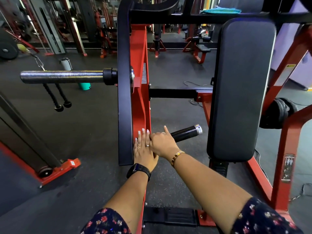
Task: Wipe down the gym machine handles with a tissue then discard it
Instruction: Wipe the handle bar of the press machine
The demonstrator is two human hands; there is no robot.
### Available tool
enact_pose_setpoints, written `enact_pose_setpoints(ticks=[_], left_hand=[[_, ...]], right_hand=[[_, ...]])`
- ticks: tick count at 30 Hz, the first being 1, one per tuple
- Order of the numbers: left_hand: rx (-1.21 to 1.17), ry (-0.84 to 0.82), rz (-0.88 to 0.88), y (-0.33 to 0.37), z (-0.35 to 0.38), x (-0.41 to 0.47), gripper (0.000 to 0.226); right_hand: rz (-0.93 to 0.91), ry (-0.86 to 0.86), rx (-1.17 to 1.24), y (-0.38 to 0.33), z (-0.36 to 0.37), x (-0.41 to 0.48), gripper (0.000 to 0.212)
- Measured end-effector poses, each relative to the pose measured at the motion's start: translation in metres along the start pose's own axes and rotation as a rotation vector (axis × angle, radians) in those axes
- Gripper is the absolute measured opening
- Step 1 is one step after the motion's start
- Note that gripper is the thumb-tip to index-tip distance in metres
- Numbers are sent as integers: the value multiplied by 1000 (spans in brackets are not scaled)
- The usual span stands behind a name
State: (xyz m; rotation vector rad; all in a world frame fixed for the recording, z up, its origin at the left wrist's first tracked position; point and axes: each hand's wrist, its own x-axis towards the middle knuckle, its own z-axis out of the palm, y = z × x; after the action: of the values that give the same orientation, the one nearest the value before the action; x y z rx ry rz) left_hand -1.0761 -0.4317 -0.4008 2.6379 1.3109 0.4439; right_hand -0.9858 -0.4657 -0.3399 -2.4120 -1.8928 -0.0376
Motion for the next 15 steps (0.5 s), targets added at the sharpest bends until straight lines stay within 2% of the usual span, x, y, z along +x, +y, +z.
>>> enact_pose_setpoints(ticks=[5, 12, 15], left_hand=[[-30, 30, 29, 3, -3, -1, 98], [-48, 7, 24, 2, -2, -1, 98], [-34, 19, 36, 1, 1, -1, 95]], right_hand=[[3, 1, -111, 34, -6, 0, 30], [247, 13, -202, 101, -35, -10, 26], [268, -7, -179, 99, -34, -9, 25]])
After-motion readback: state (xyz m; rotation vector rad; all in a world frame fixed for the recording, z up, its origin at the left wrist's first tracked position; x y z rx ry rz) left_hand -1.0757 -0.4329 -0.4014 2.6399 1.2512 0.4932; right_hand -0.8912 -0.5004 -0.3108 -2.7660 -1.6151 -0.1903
